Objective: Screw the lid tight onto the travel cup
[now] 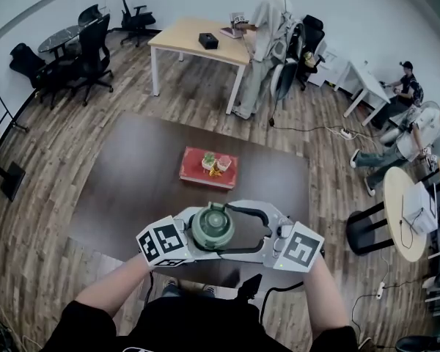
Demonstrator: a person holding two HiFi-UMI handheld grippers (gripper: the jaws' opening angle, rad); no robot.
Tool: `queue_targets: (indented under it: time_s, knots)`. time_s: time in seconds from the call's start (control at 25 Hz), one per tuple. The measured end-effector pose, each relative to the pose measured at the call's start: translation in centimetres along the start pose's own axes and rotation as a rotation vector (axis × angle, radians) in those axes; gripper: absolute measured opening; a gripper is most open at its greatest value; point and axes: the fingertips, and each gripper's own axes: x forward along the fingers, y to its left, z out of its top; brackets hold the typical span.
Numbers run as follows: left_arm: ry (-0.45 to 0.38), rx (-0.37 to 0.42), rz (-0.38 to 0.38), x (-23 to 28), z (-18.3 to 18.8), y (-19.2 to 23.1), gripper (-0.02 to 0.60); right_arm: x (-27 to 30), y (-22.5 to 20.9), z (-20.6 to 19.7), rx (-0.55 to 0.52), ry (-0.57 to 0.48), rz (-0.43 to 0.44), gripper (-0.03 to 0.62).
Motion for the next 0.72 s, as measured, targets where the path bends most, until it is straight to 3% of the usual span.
queue_targets:
  time_s: [0.16,0.28,0.4,0.56,0.64,0.72]
  knots:
    - [0.01,0.014,-0.015,0.2,0.0,-0.6,0.42,0.1,-0.3,-0.4,-0.011,0.031,0.126,0.407]
    - [0.009,0.009,0.023,-0.2,0.0,0.3,0.42,0.8,-0.6,-0.6,-0.016,0.015,0.074,0.402]
    - [0.01,-0.012,0.064,-0.7,-0.7,1.1,0.42,1.4,-1.3,-0.9,0.063,-0.024,-0.122,0.4]
    - [0.033,-0.015,0.104,-0.9,-1.4,1.9,0.42,1.7,-2.3,-1.3,0.268,-0.025,-0.547,0.398]
    - [0.028,-0.013,0.108,-0.6,-1.3,1.9,0.421,1.7,-2.1,-1.3,0.275,0.019,-0.724,0.398]
    - [0.011,-0.014,0.11,-0.3,-0.9,1.8,0.42,1.6,-1.8,-1.1,0.244,0.056,-0.83,0.399]
